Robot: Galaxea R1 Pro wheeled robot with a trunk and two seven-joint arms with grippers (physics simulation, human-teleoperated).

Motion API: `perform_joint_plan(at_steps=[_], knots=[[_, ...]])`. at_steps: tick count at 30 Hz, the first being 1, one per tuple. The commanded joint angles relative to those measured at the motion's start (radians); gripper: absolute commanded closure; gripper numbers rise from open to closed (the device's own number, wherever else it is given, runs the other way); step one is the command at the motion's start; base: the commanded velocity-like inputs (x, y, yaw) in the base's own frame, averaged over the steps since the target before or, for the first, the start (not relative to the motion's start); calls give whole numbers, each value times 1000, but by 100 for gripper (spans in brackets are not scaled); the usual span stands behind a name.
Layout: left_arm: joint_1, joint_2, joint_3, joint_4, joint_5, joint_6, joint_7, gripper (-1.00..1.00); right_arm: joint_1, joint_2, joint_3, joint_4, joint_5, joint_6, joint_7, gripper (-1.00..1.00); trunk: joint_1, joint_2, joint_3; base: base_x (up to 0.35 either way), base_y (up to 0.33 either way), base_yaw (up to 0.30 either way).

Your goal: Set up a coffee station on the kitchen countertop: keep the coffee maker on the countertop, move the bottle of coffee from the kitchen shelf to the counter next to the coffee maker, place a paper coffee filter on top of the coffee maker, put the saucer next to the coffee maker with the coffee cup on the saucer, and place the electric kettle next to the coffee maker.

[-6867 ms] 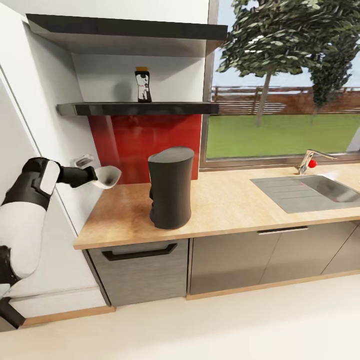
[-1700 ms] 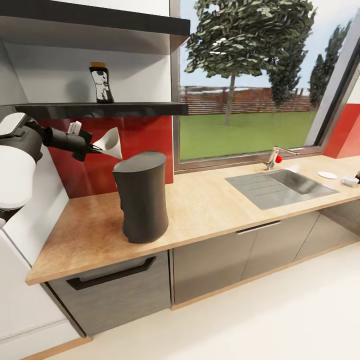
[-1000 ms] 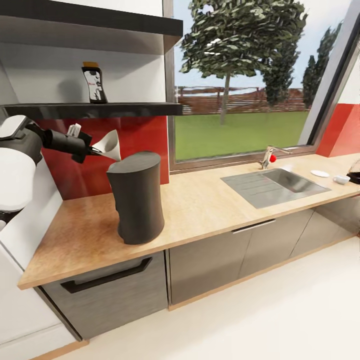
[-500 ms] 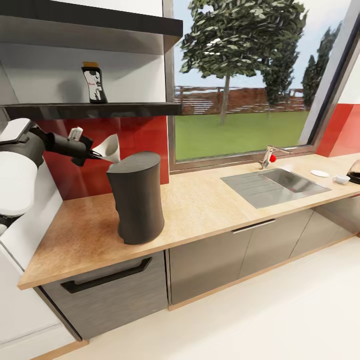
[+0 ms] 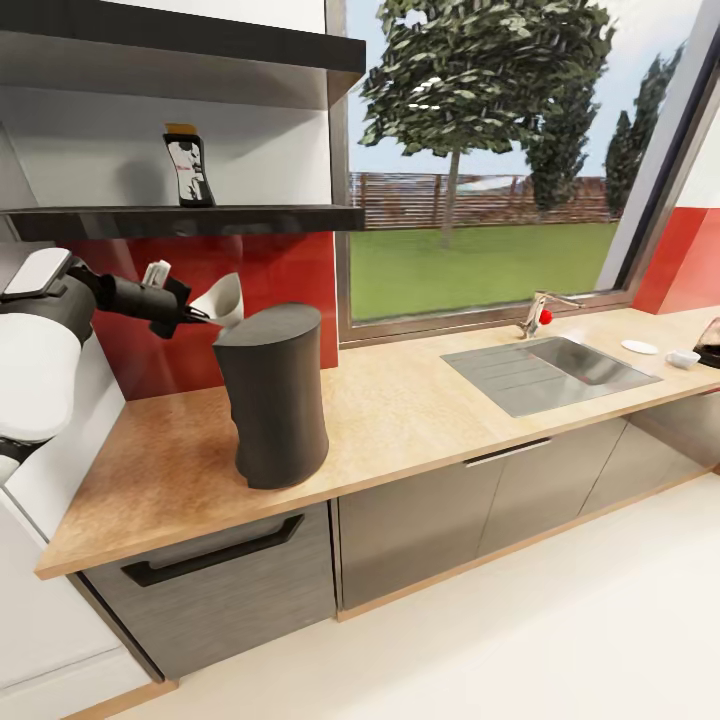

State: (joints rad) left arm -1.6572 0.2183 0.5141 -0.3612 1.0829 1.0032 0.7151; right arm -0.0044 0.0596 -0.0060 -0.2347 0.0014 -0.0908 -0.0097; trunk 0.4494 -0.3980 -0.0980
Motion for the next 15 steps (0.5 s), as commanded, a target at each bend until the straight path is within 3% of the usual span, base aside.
perform_joint_plan(at_steps=[1,15], knots=[[-1,0,5,-1,5,3,4,100,0,0,-1,0,0,-3,-1,-100,1,-2,-2,0,0,0],[-1,0,5,-2,4,3,-50,100,0,0,0,0,0,-3,-1,-100,1,-2,-2,83,0,0]])
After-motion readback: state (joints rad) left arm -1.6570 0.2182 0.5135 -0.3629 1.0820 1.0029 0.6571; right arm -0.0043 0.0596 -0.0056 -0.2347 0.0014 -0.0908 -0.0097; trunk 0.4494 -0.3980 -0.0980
